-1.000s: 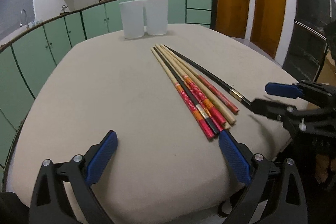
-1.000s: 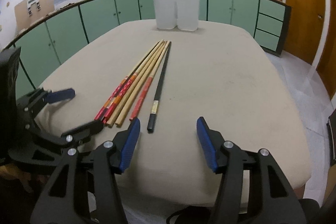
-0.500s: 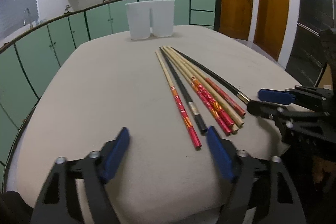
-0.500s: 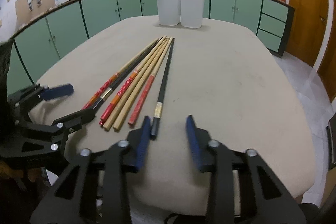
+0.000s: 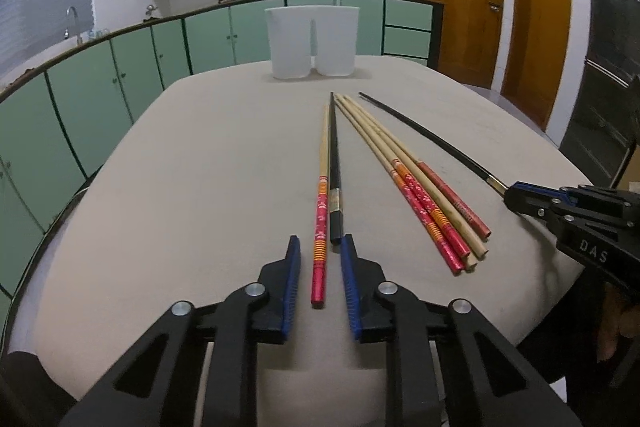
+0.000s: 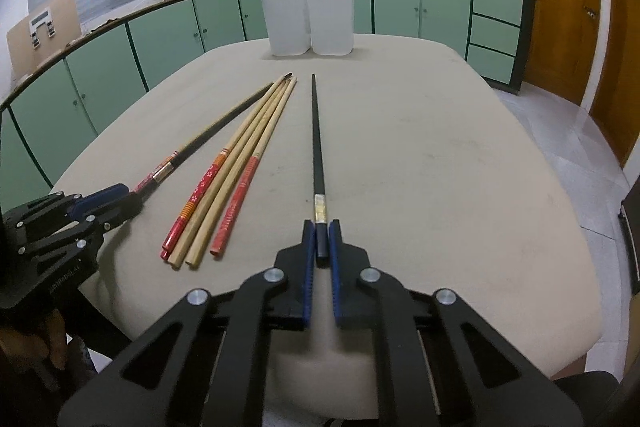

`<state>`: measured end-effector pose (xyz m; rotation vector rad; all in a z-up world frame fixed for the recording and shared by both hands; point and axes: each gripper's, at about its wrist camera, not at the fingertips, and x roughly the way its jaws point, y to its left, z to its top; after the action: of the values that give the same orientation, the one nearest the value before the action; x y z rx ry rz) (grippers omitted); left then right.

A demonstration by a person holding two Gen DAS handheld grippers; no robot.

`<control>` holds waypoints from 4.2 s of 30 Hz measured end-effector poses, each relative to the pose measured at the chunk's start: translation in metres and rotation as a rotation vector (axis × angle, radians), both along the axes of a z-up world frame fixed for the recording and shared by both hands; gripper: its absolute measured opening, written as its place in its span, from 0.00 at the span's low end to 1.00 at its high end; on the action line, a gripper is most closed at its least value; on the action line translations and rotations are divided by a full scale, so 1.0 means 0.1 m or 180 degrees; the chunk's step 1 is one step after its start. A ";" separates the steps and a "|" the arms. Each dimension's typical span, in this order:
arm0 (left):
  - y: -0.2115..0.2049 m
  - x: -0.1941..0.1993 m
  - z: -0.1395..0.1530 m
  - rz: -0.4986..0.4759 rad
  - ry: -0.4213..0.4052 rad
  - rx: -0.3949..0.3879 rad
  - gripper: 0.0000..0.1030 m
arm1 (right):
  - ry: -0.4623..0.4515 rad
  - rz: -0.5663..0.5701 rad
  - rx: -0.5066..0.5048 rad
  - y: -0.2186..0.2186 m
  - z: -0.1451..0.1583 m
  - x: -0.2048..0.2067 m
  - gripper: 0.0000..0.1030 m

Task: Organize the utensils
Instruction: 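Lift and carry both chopsticks over the white utensil holder, then open both grippers to drop the chopsticks into the holder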

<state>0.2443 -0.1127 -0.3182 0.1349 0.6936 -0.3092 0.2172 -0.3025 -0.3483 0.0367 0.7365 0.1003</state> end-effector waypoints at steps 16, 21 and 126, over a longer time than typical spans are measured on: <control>0.22 0.04 0.01 0.0310 0.0062 -0.0069 0.06 | -0.0008 -0.0114 -0.0056 0.02 -0.01 -0.01 0.07; 0.26 0.06 0.01 0.0410 0.0072 -0.0087 0.06 | -0.0012 -0.0228 -0.0119 0.06 -0.01 -0.02 0.07; -0.23 3.63 2.31 -0.0136 -0.0221 -0.0580 0.09 | -0.0134 0.0132 0.0070 -0.29 2.59 3.57 0.11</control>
<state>0.6070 -0.1360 -0.0876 -0.0130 0.5913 -0.4050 0.5743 -0.3318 -0.0888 0.0401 0.6943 0.1482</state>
